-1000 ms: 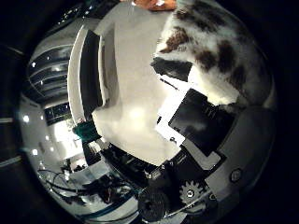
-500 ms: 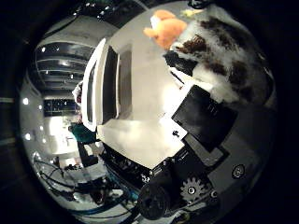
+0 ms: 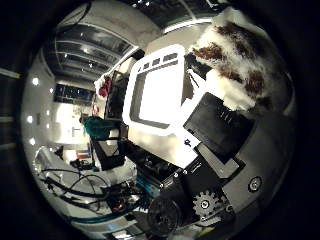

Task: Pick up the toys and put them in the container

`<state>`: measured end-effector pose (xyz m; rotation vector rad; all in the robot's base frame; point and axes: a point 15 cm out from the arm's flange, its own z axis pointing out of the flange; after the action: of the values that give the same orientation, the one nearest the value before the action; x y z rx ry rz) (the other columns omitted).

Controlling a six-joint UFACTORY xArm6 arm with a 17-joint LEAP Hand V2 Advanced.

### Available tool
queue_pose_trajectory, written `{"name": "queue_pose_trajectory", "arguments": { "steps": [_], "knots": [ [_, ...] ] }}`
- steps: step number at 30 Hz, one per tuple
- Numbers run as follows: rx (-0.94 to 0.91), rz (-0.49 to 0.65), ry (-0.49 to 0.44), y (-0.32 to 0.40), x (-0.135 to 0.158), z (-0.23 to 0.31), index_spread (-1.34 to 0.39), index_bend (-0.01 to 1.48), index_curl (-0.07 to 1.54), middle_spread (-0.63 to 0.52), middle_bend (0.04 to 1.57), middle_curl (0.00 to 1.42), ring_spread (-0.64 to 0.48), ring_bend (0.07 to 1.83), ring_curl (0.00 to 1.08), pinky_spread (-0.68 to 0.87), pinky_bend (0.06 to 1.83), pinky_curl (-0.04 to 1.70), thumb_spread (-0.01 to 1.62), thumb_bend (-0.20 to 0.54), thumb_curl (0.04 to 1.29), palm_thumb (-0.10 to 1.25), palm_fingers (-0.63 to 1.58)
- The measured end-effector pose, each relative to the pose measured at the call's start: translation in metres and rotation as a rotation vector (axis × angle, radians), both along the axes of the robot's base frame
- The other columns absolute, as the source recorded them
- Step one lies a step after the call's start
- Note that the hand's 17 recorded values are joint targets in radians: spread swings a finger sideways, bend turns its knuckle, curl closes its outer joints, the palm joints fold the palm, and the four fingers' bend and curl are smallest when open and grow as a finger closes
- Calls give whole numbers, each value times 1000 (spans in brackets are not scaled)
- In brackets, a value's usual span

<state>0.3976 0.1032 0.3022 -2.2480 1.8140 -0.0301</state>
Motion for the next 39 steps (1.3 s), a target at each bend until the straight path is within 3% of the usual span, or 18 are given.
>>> {"name": "queue_pose_trajectory", "arguments": {
  "steps": [8,15,17,18,20,21,22,23,24,25,27,29,33,39],
  "knots": [
    [11,184,10,123,-13,4,-189,1191,697,-91,1367,622,-166,1454,625,-147,1051,1339,807,-17,778,1044,1166],
    [37,263,-81,179,1,-13,-192,1185,695,-88,1371,621,-167,1457,624,-149,1020,1397,807,-19,792,1039,1169],
    [45,265,-104,185,7,-15,-194,1177,697,-81,1368,619,-168,1453,622,-155,1003,1384,827,-38,782,977,1170],
    [49,265,-119,187,11,-16,-205,1130,686,-85,1349,612,-168,1435,613,-163,995,1350,816,-75,767,907,1113],
    [61,263,-159,191,20,-14,-227,1013,664,-97,1293,591,-174,1399,593,-196,964,1261,832,-62,736,850,1067],
    [63,268,-173,192,23,-13,-272,802,621,-117,1203,560,-199,1365,569,-254,947,1181,847,-54,704,810,889],
    [57,280,-177,191,24,-14,-298,724,623,-132,1150,553,-213,1357,574,-285,966,1155,861,-43,691,805,774],
    [45,294,-175,189,24,-16,-353,595,591,-150,998,510,-225,1286,555,-297,943,1123,924,-33,655,790,388],
    [33,305,-168,186,23,-18,-378,569,573,-157,978,501,-229,1275,549,-302,943,1105,945,-32,639,781,402],
    [19,309,-158,181,23,-21,-420,580,535,-144,829,444,-190,1114,491,-197,821,1077,986,-36,602,751,107],
    [-9,306,-139,161,27,-24,-453,532,469,-107,683,381,-86,882,376,-9,743,1009,1015,-40,551,705,-68],
    [-37,312,-124,137,33,-26,-473,440,412,-60,525,328,52,703,291,233,666,899,1029,-35,489,669,-72],
    [-69,305,-104,90,41,-21,-478,326,367,-21,402,300,137,555,237,441,553,753,1031,-36,421,616,-29],
    [-117,199,-132,-13,67,-6,-445,215,342,-4,324,298,147,475,215,527,421,588,1023,-26,367,608,86]
  ]
}}
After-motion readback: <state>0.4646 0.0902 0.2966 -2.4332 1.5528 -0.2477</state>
